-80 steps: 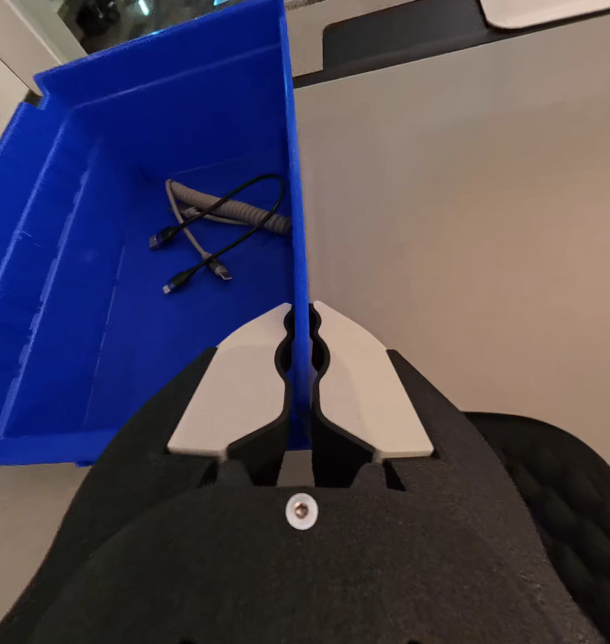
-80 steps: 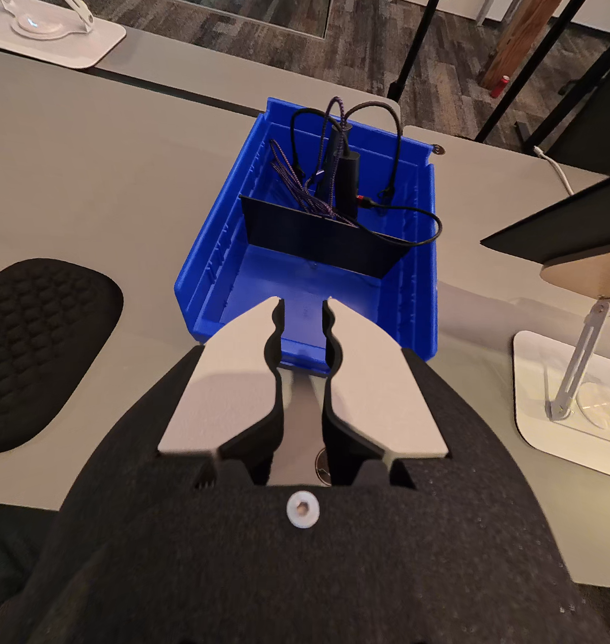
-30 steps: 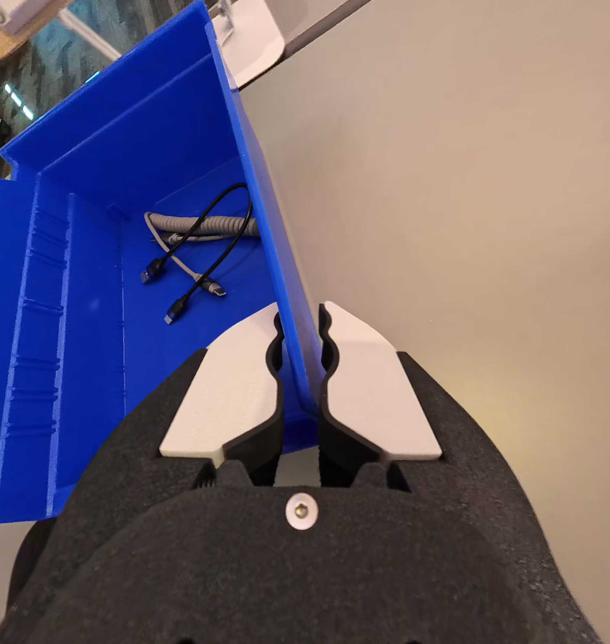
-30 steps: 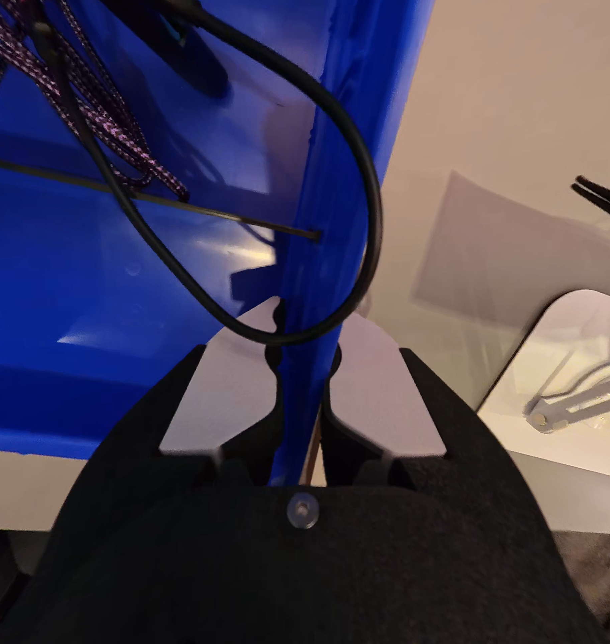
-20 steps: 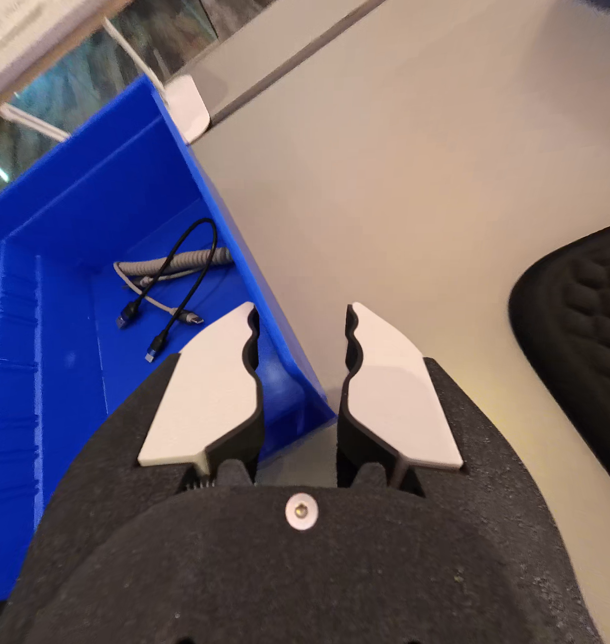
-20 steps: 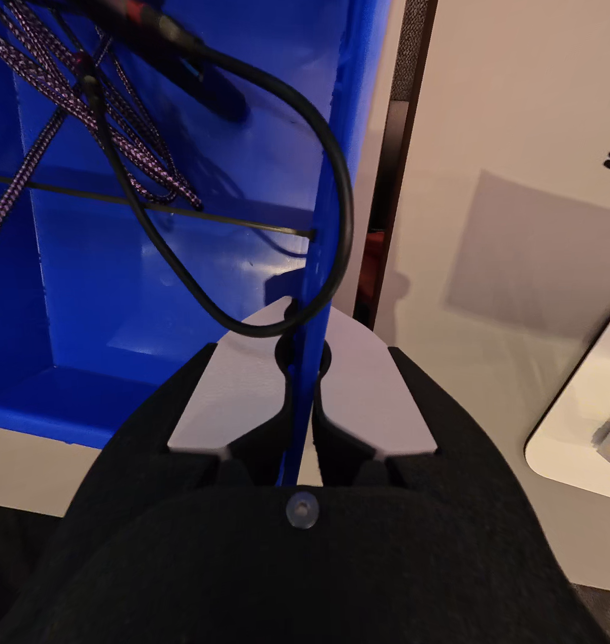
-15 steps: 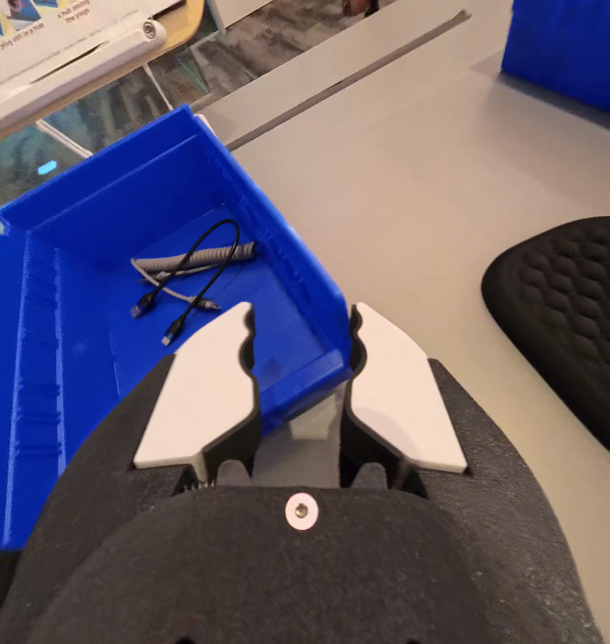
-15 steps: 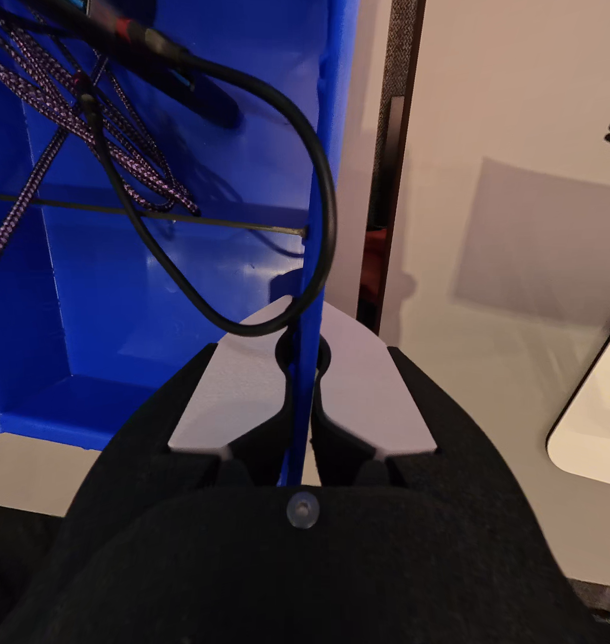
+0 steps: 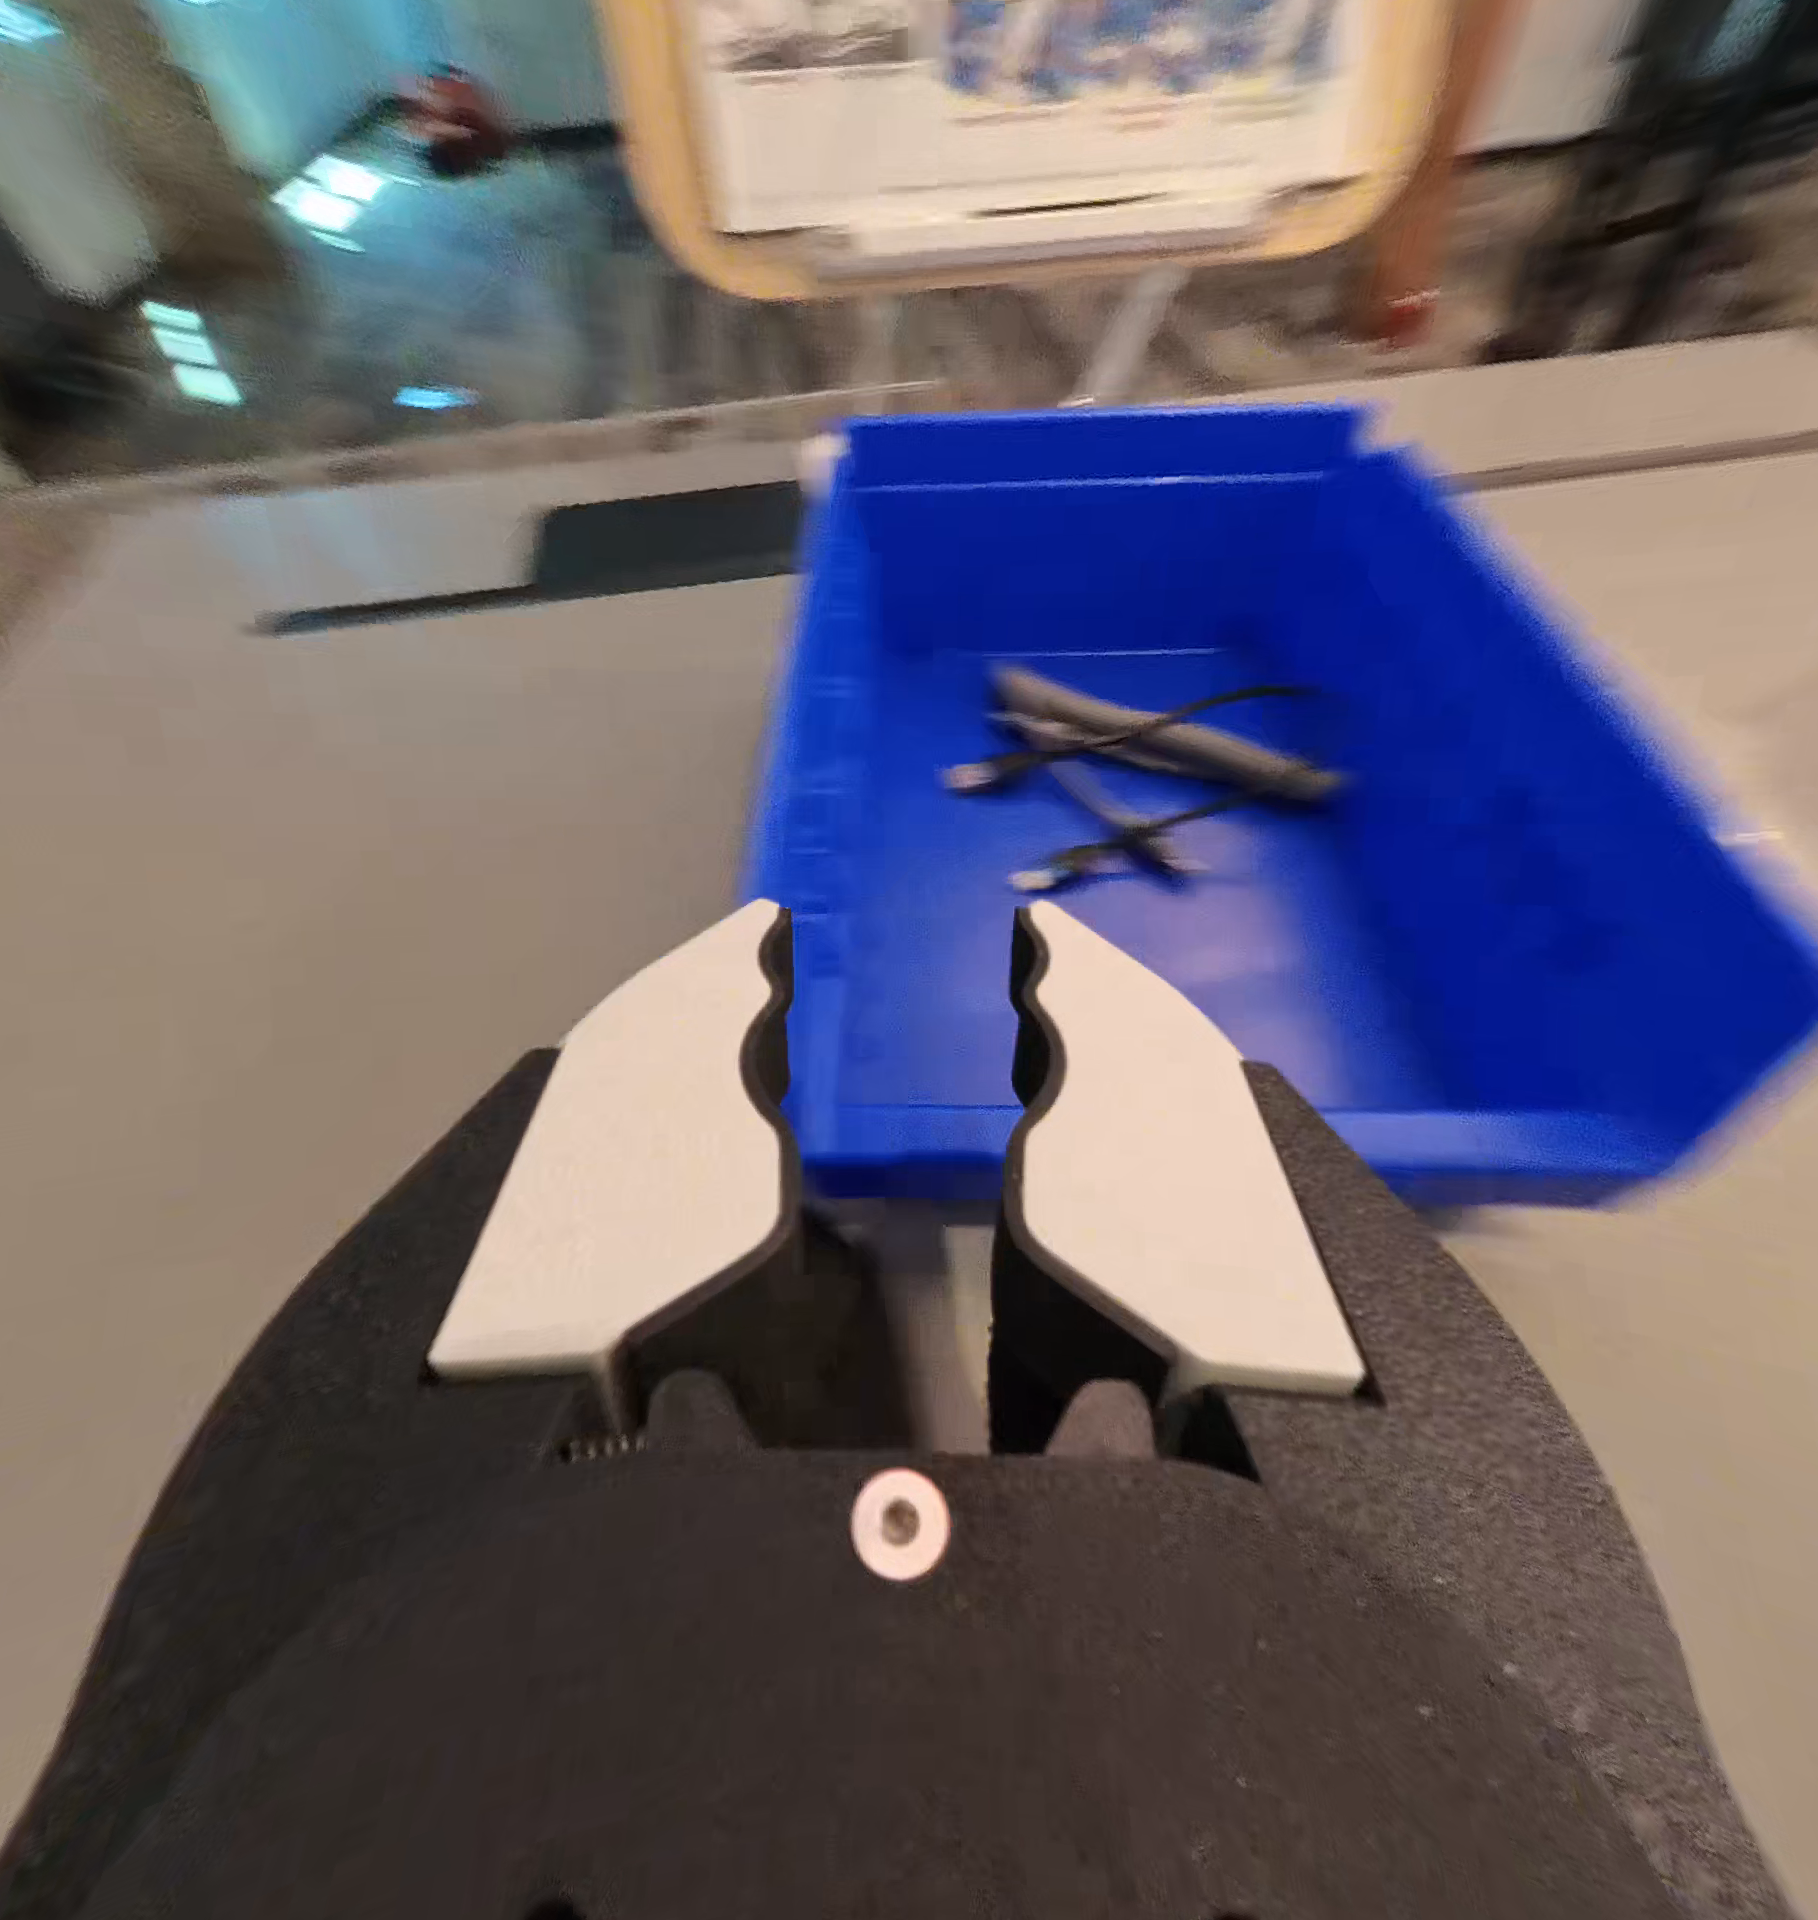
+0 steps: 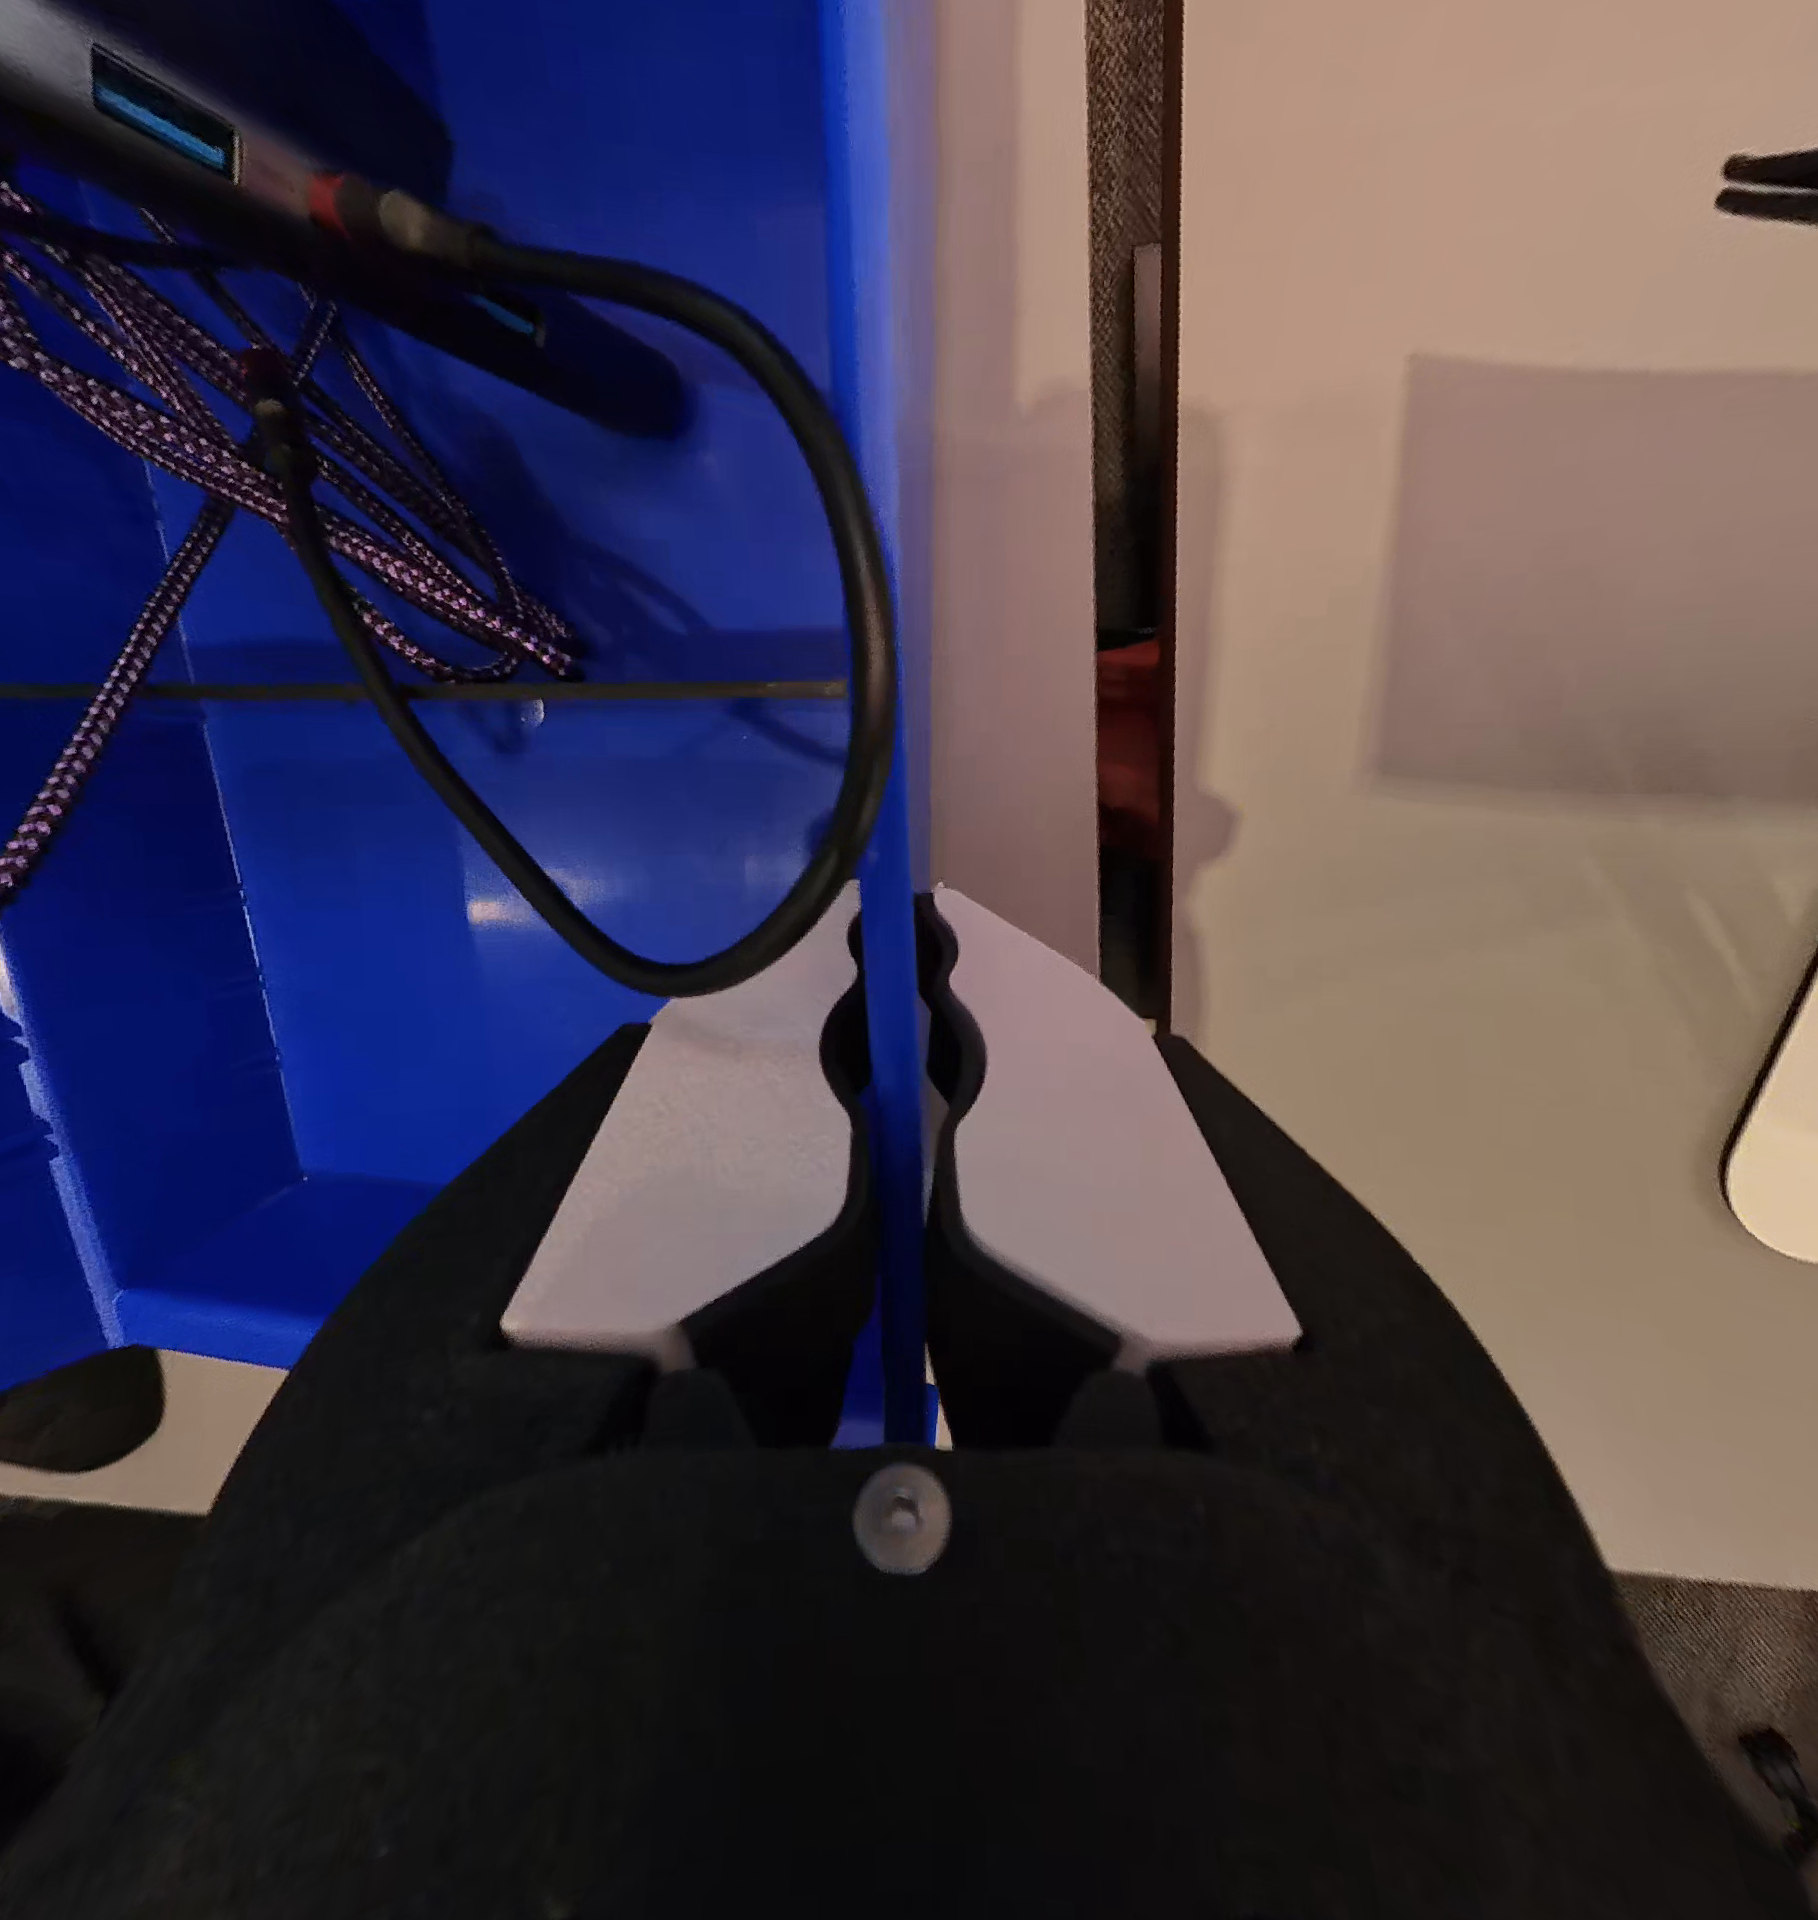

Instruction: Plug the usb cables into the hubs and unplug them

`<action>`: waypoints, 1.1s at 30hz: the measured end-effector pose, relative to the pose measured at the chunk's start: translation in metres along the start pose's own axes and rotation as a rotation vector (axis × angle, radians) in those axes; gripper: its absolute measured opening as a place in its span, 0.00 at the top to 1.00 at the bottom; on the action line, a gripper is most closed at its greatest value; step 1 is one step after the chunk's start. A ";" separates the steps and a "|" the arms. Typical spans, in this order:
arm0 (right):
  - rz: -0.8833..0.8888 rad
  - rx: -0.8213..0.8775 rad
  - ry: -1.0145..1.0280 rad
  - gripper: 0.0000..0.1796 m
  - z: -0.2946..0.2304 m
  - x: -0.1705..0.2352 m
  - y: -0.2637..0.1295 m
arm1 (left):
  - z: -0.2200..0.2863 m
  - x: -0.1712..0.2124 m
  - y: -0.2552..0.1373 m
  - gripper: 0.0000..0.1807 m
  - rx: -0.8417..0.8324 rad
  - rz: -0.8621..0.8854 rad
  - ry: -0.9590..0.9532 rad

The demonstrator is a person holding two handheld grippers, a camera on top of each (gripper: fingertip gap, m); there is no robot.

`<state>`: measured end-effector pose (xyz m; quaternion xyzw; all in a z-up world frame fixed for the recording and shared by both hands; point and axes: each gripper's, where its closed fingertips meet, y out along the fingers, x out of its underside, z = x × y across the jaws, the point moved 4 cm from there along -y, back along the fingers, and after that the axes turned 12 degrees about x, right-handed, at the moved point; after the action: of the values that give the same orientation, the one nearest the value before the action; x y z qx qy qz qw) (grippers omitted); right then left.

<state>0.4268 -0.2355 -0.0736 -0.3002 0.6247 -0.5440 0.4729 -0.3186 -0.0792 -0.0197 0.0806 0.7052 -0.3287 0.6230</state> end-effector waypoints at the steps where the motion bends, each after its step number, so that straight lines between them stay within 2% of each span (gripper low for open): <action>1: -0.002 0.008 -0.005 0.97 0.000 0.000 -0.004 | -0.013 0.005 0.002 0.77 -0.056 -0.045 0.022; 4: 0.001 0.007 0.008 0.97 -0.002 0.000 -0.015 | -0.035 0.015 0.015 0.75 -0.134 -0.120 0.044; 6: -0.008 -0.006 0.003 0.97 -0.006 0.002 -0.022 | -0.038 0.024 0.031 0.74 -0.113 -0.166 0.040; 7: -0.022 -0.017 -0.001 0.97 -0.009 0.003 -0.024 | -0.036 0.027 0.039 0.76 -0.088 -0.182 0.037; 9: -0.030 -0.048 0.005 0.97 -0.016 0.006 -0.028 | -0.029 0.030 0.049 0.93 -0.018 -0.190 0.028; 11: -0.012 -0.064 0.013 0.97 -0.020 0.007 -0.031 | -0.026 0.029 0.053 0.94 0.016 -0.176 -0.003; 14: 0.002 -0.067 0.017 0.97 -0.029 0.005 -0.039 | -0.013 0.027 0.060 0.98 0.152 -0.140 -0.098; 17: 0.015 -0.064 0.008 0.97 -0.039 0.001 -0.052 | -0.009 0.027 0.059 0.97 0.131 -0.136 -0.047; 21: 0.026 -0.048 -0.025 0.97 -0.063 -0.008 -0.078 | -0.009 0.021 0.038 0.77 0.122 -0.057 -0.084; 27: 0.054 -0.038 -0.093 0.97 -0.128 -0.029 -0.123 | -0.031 0.013 -0.022 0.79 0.081 0.044 -0.106; 33: 0.087 -0.078 -0.198 0.97 -0.236 -0.057 -0.164 | -0.061 0.021 -0.065 0.79 0.010 0.042 -0.088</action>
<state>0.2087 -0.1289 0.0905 -0.3436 0.6080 -0.4658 0.5434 -0.4075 -0.1011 -0.0146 0.0841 0.6736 -0.3222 0.6598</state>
